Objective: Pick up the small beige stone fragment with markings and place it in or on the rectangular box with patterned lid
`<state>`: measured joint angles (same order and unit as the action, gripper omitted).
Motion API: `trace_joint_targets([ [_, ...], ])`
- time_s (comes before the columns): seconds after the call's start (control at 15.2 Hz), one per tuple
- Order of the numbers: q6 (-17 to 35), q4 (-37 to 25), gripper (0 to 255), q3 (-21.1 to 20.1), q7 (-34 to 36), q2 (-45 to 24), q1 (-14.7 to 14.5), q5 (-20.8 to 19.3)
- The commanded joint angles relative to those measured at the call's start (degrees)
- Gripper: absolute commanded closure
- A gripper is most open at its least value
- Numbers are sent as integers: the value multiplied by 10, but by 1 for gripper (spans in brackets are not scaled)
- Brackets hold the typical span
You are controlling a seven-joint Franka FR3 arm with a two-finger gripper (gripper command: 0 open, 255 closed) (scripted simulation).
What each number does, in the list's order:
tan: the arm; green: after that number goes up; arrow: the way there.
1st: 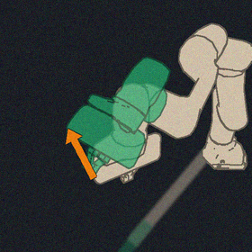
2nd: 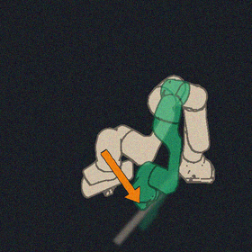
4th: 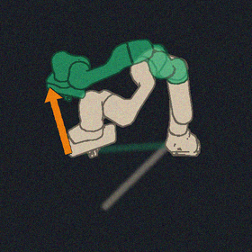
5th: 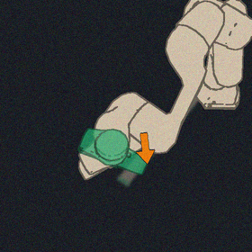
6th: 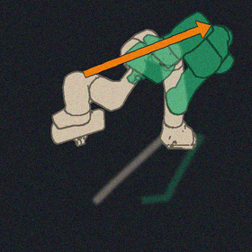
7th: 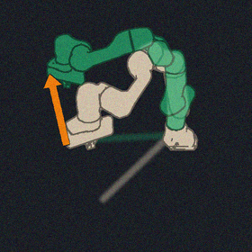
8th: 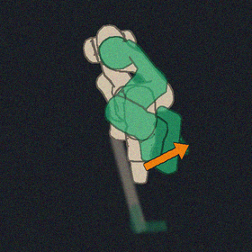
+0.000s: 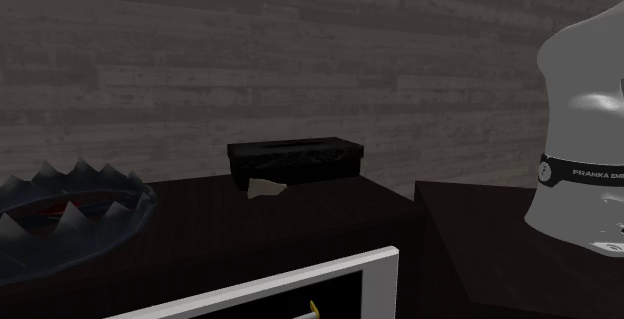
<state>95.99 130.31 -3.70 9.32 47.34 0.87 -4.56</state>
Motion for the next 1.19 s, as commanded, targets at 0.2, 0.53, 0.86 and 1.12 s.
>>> trace_joint_targets([
  [0.2, 47, 19, 0, 15, -13, -38, 0, 1],
  [0.53, 124, 38, 0, 40, -37, -113, -1, 5],
  [0.86, 196, 39, 0, 62, -63, -203, -4, 15],
  [1.12, 248, 28, 0, 78, -88, -282, -7, 29],
])
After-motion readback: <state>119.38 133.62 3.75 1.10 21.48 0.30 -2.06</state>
